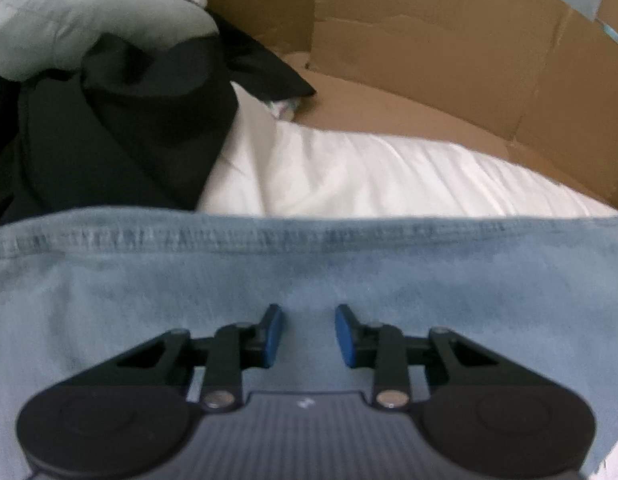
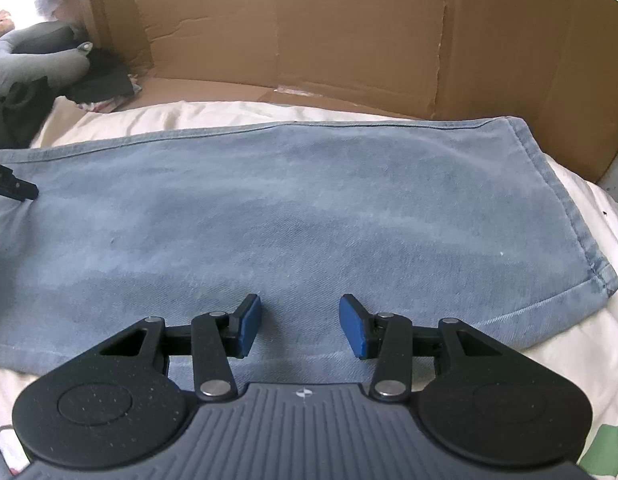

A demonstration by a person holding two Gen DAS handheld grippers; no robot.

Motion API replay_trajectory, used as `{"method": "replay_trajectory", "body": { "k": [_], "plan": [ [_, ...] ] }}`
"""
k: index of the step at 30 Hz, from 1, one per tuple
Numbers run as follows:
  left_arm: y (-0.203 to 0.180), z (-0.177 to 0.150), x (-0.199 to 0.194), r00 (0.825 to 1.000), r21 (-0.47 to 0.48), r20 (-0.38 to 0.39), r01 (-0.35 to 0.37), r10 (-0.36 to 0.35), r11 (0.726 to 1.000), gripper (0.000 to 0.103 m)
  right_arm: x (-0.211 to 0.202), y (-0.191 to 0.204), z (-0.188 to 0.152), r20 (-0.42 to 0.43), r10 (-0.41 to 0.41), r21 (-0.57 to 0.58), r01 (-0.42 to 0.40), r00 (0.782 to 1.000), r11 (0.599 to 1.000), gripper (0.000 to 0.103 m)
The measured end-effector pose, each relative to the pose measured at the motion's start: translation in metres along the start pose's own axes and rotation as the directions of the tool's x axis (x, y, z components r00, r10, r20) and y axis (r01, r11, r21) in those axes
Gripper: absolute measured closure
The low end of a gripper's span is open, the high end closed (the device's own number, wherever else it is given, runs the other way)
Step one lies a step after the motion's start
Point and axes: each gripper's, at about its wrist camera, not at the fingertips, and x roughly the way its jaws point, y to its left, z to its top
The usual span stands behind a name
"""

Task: Fold clothes
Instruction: 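Move both open grippers over the flattened jeans leg edge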

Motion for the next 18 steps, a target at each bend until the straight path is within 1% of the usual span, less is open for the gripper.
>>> {"method": "replay_trajectory", "body": {
  "k": [3, 5, 7, 11, 14, 16, 17, 18],
  "plan": [
    [0.006, 0.008, 0.007, 1.0, -0.024, 0.007, -0.03, 0.03, 0.999, 0.071, 0.005, -0.002, 0.006, 0.004, -0.013, -0.012, 0.013, 1.0, 1.0, 0.053],
    [0.012, 0.013, 0.013, 1.0, -0.053, 0.005, -0.03, 0.03, 0.998, 0.075, 0.012, -0.003, 0.013, 0.001, -0.024, -0.023, 0.024, 1.0, 0.999, 0.053],
    [0.016, 0.016, 0.016, 0.999, -0.065, 0.006, -0.032, 0.032, 0.997, 0.077, 0.02, -0.001, 0.021, -0.001, -0.033, -0.036, 0.033, 0.999, 0.999, 0.053],
    [0.016, 0.02, 0.019, 0.999, -0.057, 0.007, -0.037, 0.037, 0.998, 0.078, 0.035, 0.007, 0.036, 0.013, -0.038, -0.075, 0.038, 0.999, 0.996, 0.051],
    [0.021, 0.022, 0.017, 1.0, -0.099, -0.017, -0.024, 0.023, 0.995, 0.079, 0.047, 0.004, 0.051, 0.019, -0.029, -0.054, 0.03, 0.999, 0.998, 0.05],
    [0.017, 0.022, 0.012, 0.999, -0.093, -0.031, -0.042, 0.039, 0.995, 0.079, 0.052, 0.002, 0.06, 0.016, -0.026, -0.034, 0.026, 1.0, 0.999, 0.05],
    [0.014, 0.021, 0.009, 0.998, -0.08, -0.033, -0.05, 0.048, 0.996, 0.074, 0.055, 0.001, 0.064, 0.014, -0.025, -0.025, 0.026, 1.0, 0.999, 0.05],
    [0.01, 0.018, 0.006, 0.998, -0.068, -0.034, -0.049, 0.047, 0.996, 0.071, 0.058, -0.001, 0.068, 0.012, -0.026, -0.018, 0.026, 1.0, 0.999, 0.05]
  ]
}}
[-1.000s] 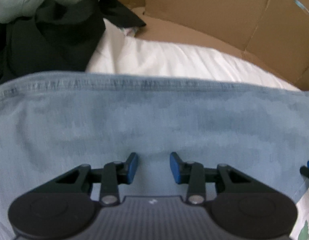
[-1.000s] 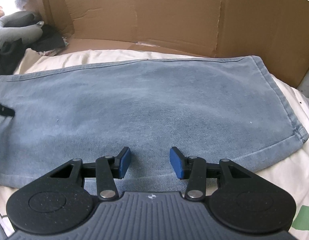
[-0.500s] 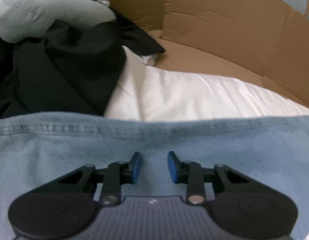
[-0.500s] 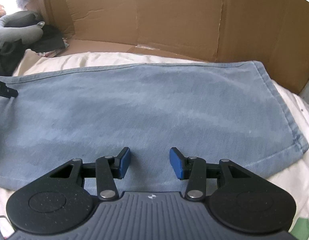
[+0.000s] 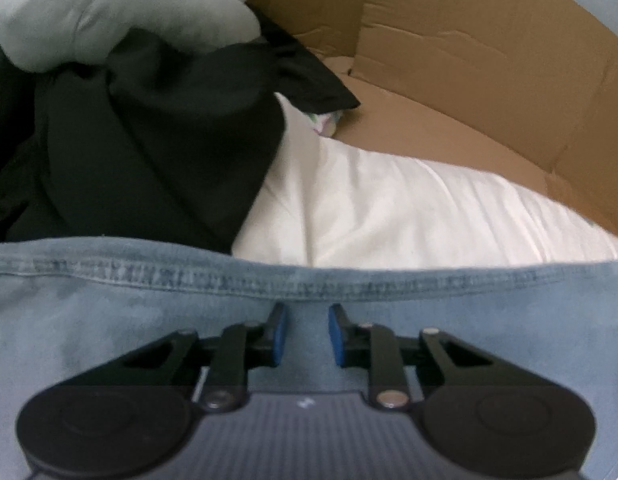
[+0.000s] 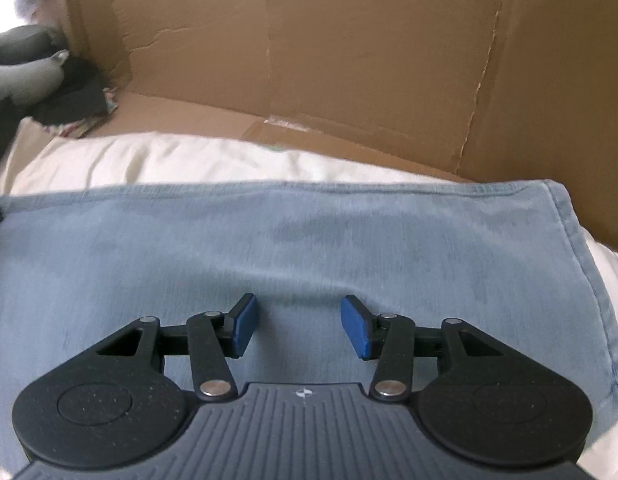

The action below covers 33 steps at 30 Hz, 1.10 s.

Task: Fold clothes
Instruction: 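Move both open grippers over the flattened jeans leg edge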

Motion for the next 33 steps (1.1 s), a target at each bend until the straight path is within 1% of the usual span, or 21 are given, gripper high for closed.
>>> {"method": "replay_trajectory", "body": {
  "k": [1, 2, 6, 9, 12, 16, 19, 22, 24, 26, 27, 28, 29, 30, 32, 33],
  "plan": [
    [-0.002, -0.003, -0.003, 1.0, 0.006, -0.002, 0.01, -0.01, 1.0, 0.068, 0.003, -0.002, 0.004, -0.001, -0.002, 0.008, 0.002, 1.0, 1.0, 0.05],
    [-0.004, -0.007, -0.005, 1.0, 0.01, -0.004, 0.02, -0.02, 1.0, 0.067, 0.005, -0.004, 0.008, -0.002, -0.008, 0.018, 0.008, 1.0, 1.0, 0.051],
    [-0.008, -0.019, -0.014, 0.998, 0.017, -0.006, 0.055, -0.055, 0.998, 0.067, 0.014, -0.018, 0.023, -0.005, -0.038, 0.055, 0.038, 0.999, 0.998, 0.051],
    [-0.01, -0.024, -0.021, 0.998, 0.029, -0.009, 0.069, -0.069, 0.997, 0.067, 0.024, -0.031, 0.029, -0.008, -0.053, 0.05, 0.053, 0.999, 0.997, 0.051],
    [-0.012, -0.03, -0.026, 0.995, 0.026, -0.018, 0.097, -0.097, 0.995, 0.067, 0.031, -0.046, 0.04, -0.014, -0.066, 0.073, 0.066, 0.998, 0.995, 0.051],
    [-0.02, -0.039, -0.03, 0.995, 0.073, -0.02, 0.097, -0.096, 0.993, 0.067, 0.043, -0.06, 0.051, -0.017, -0.087, 0.1, 0.089, 0.996, 0.991, 0.051],
    [-0.023, -0.043, -0.028, 0.994, 0.078, -0.03, 0.108, -0.106, 0.991, 0.066, 0.052, -0.063, 0.058, -0.024, -0.107, 0.102, 0.109, 0.994, 0.989, 0.051],
    [-0.024, -0.044, -0.026, 0.994, 0.081, -0.028, 0.107, -0.105, 0.991, 0.064, 0.057, -0.057, 0.061, -0.022, -0.127, 0.03, 0.128, 0.992, 0.991, 0.049],
    [-0.024, -0.043, -0.025, 0.994, 0.078, -0.028, 0.108, -0.106, 0.991, 0.064, 0.059, -0.062, 0.065, -0.038, -0.103, 0.02, 0.103, 0.994, 0.994, 0.049],
    [-0.023, -0.044, -0.03, 0.995, 0.106, -0.019, 0.095, -0.094, 0.99, 0.064, 0.058, -0.066, 0.069, -0.063, -0.085, -0.002, 0.085, 0.994, 0.996, 0.049],
    [-0.021, -0.045, -0.033, 0.996, 0.119, -0.01, 0.084, -0.083, 0.989, 0.064, 0.055, -0.065, 0.069, -0.067, -0.115, -0.029, 0.113, 0.991, 0.993, 0.049],
    [-0.016, -0.045, -0.037, 0.997, 0.115, 0.001, 0.074, -0.075, 0.991, 0.064, 0.05, -0.062, 0.068, -0.06, -0.165, -0.058, 0.161, 0.985, 0.985, 0.05],
    [-0.011, -0.046, -0.042, 0.998, 0.11, 0.011, 0.065, -0.067, 0.992, 0.064, 0.044, -0.062, 0.065, -0.051, -0.19, -0.07, 0.186, 0.981, 0.98, 0.05],
    [-0.005, -0.046, -0.046, 0.998, 0.103, 0.02, 0.056, -0.059, 0.993, 0.064, 0.037, -0.065, 0.06, -0.05, -0.172, -0.052, 0.169, 0.984, 0.984, 0.051],
    [0.008, -0.045, -0.051, 0.999, 0.08, 0.032, 0.026, -0.029, 0.996, 0.064, 0.024, -0.076, 0.049, -0.053, -0.105, 0.031, 0.107, 0.993, 0.994, 0.051],
    [0.016, -0.044, -0.052, 0.999, 0.07, 0.036, 0.005, -0.007, 0.998, 0.064, 0.016, -0.082, 0.041, -0.053, -0.092, 0.078, 0.096, 0.994, 0.992, 0.051]
  ]
}}
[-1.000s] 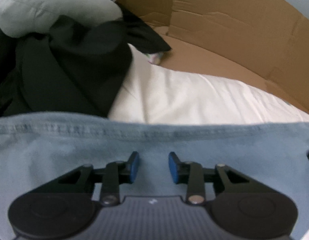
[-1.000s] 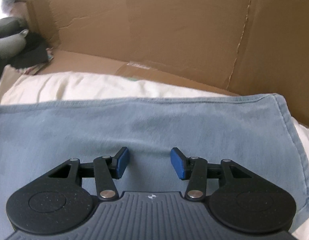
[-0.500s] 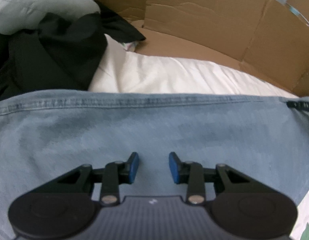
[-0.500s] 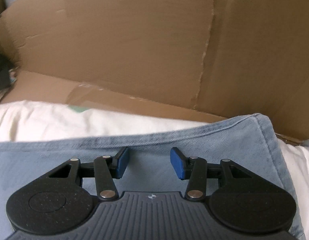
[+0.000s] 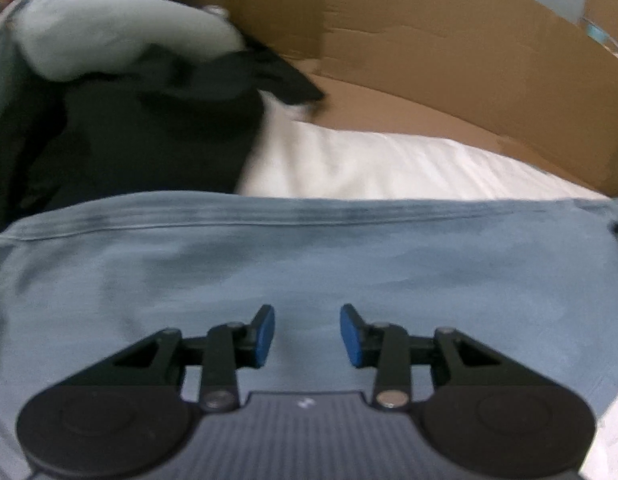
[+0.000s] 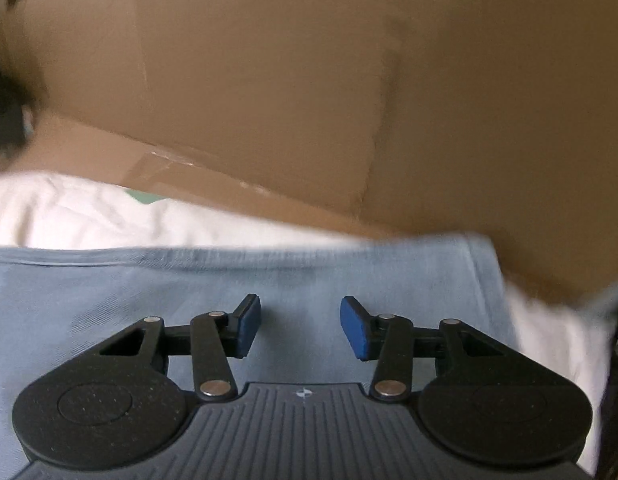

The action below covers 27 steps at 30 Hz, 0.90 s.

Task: Fold clothes
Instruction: 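Move both open grippers over the flattened jeans leg edge, then lift both open grippers and move them back over the jeans waistband and leg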

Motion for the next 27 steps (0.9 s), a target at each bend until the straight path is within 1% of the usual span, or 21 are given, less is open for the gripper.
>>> {"method": "replay_trajectory", "body": {
  "k": [2, 3, 6, 8, 9, 10, 12, 14, 18, 20, 23, 25, 27],
  "plan": [
    [0.016, 0.001, 0.002, 0.999, -0.031, 0.001, -0.048, 0.048, 0.998, 0.064, -0.015, -0.011, -0.02, -0.004, -0.001, 0.072, 0.001, 1.0, 0.997, 0.051],
    [0.022, 0.001, 0.003, 0.997, -0.044, 0.004, -0.078, 0.078, 0.996, 0.064, -0.023, -0.013, -0.031, -0.005, -0.002, 0.089, 0.003, 1.0, 0.996, 0.051],
    [0.036, 0.001, 0.009, 0.991, -0.051, 0.013, -0.131, 0.132, 0.99, 0.064, -0.049, -0.015, -0.061, 0.022, 0.009, 0.071, -0.01, 1.0, 0.997, 0.051],
    [0.044, 0.001, 0.014, 0.991, -0.081, 0.009, -0.13, 0.131, 0.988, 0.064, -0.062, -0.018, -0.075, 0.042, -0.015, 0.042, 0.013, 0.999, 0.999, 0.051],
    [0.045, 0.002, 0.016, 0.992, -0.085, 0.012, -0.125, 0.126, 0.989, 0.063, -0.067, -0.02, -0.082, 0.052, -0.031, 0.029, 0.029, 0.998, 0.999, 0.051],
    [0.044, 0.003, 0.019, 0.991, -0.068, 0.022, -0.128, 0.13, 0.989, 0.063, -0.071, -0.02, -0.089, 0.059, -0.044, 0.017, 0.043, 0.997, 0.999, 0.051],
    [0.041, 0.007, 0.027, 0.988, -0.029, 0.037, -0.146, 0.147, 0.989, 0.063, -0.074, -0.017, -0.102, 0.057, -0.051, -0.003, 0.052, 0.997, 0.999, 0.051],
    [0.044, 0.015, 0.032, 0.987, -0.049, 0.039, -0.152, 0.154, 0.987, 0.066, -0.069, -0.011, -0.114, 0.033, -0.048, -0.017, 0.048, 0.998, 0.999, 0.051],
    [0.047, 0.029, 0.038, 0.986, -0.082, 0.043, -0.157, 0.161, 0.984, 0.067, -0.07, 0.005, -0.124, 0.017, -0.086, -0.032, 0.086, 0.996, 0.996, 0.051],
    [0.046, 0.036, 0.04, 0.984, -0.071, 0.053, -0.169, 0.173, 0.983, 0.067, -0.072, 0.008, -0.122, 0.007, -0.09, -0.034, 0.09, 0.996, 0.995, 0.051],
    [0.044, 0.046, 0.042, 0.98, -0.037, 0.072, -0.183, 0.185, 0.982, 0.067, -0.075, 0.007, -0.127, 0.01, -0.087, -0.006, 0.087, 0.996, 0.996, 0.051],
    [0.047, 0.053, 0.044, 0.982, -0.057, 0.06, -0.176, 0.179, 0.983, 0.067, -0.076, 0.008, -0.13, 0.023, -0.091, -0.004, 0.091, 0.996, 0.996, 0.051],
    [0.047, 0.056, 0.046, 0.982, -0.056, 0.055, -0.18, 0.183, 0.982, 0.067, -0.077, 0.01, -0.132, 0.028, -0.096, -0.014, 0.096, 0.995, 0.995, 0.051]
  ]
}}
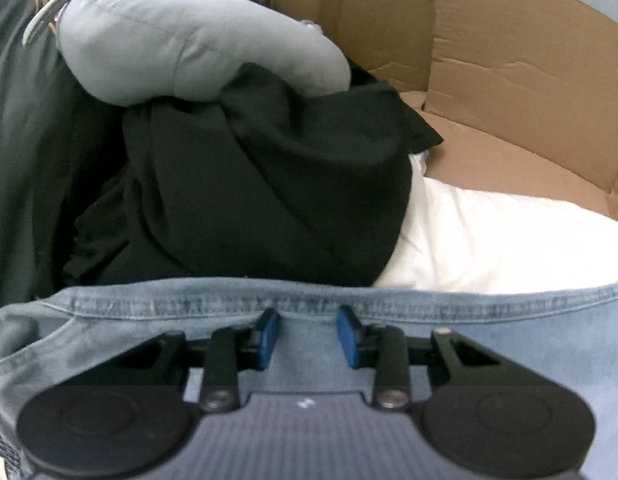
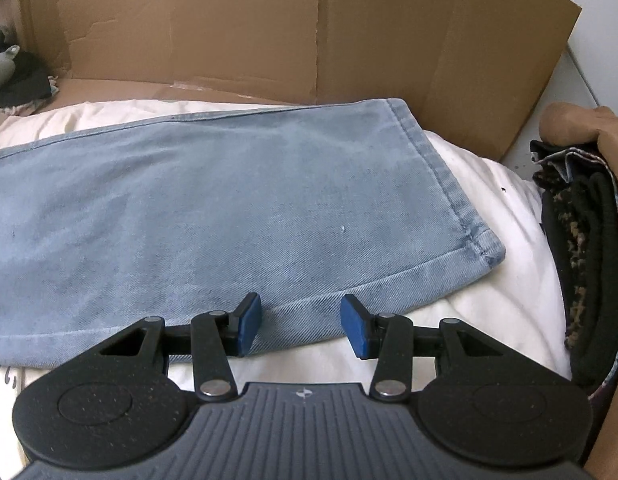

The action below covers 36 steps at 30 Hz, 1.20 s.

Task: Fold clothes
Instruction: 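Lift both open grippers and move them back over the jeans waistband and leg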

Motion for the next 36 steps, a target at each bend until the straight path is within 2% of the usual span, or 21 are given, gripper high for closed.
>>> {"method": "replay_trajectory", "body": {
  "k": [3, 7, 10, 13, 16, 19, 25, 28, 32, 36],
  "plan": [
    [0.001, 0.006, 0.003, 1.0, -0.011, -0.007, -0.002, 0.002, 1.0, 0.066, 0.001, 0.0, 0.0, -0.001, 0.0, -0.003, 0.0, 1.0, 1.0, 0.051],
    [0.011, 0.012, -0.001, 0.999, -0.091, -0.026, 0.027, -0.029, 0.996, 0.067, 0.006, -0.001, 0.002, 0.003, 0.011, 0.003, -0.011, 1.0, 1.0, 0.051],
    [0.019, 0.009, -0.016, 0.997, -0.074, -0.049, 0.053, -0.057, 0.996, 0.069, 0.008, -0.005, 0.006, -0.01, 0.022, 0.04, -0.022, 1.0, 0.999, 0.051],
    [0.036, 0.009, -0.04, 0.996, -0.05, -0.06, 0.065, -0.068, 0.997, 0.069, 0.007, -0.002, 0.006, -0.012, 0.016, 0.031, -0.015, 1.0, 0.999, 0.051],
    [0.065, 0.015, -0.064, 0.996, -0.077, -0.046, 0.077, -0.081, 0.994, 0.069, 0.007, -0.002, 0.004, -0.005, 0.014, 0.033, -0.014, 1.0, 0.999, 0.051],
    [0.09, 0.017, -0.082, 0.999, -0.075, -0.041, 0.032, -0.035, 0.997, 0.07, 0.007, -0.001, 0.005, -0.008, 0.013, 0.037, -0.013, 1.0, 0.999, 0.051],
    [0.114, -0.014, -0.098, 0.997, -0.093, -0.073, -0.008, 0.001, 0.996, 0.07, 0.002, -0.005, 0.008, -0.041, 0.027, 0.025, -0.026, 0.999, 0.999, 0.051],
    [0.127, -0.032, -0.109, 0.995, -0.116, -0.098, -0.013, 0.002, 0.993, 0.07, -0.017, -0.019, 0.012, -0.04, 0.022, 0.037, -0.021, 0.999, 0.999, 0.052],
    [0.131, -0.057, -0.133, 0.992, -0.124, -0.123, -0.015, 0.0, 0.992, 0.07, -0.059, -0.053, 0.013, -0.024, 0.074, 0.078, -0.072, 0.997, 0.994, 0.052],
    [0.14, -0.079, -0.17, 0.99, -0.153, -0.142, -0.022, 0.0, 0.988, 0.069, -0.11, -0.091, 0.006, -0.007, 0.083, 0.089, -0.082, 0.997, 0.993, 0.052]
  ]
}}
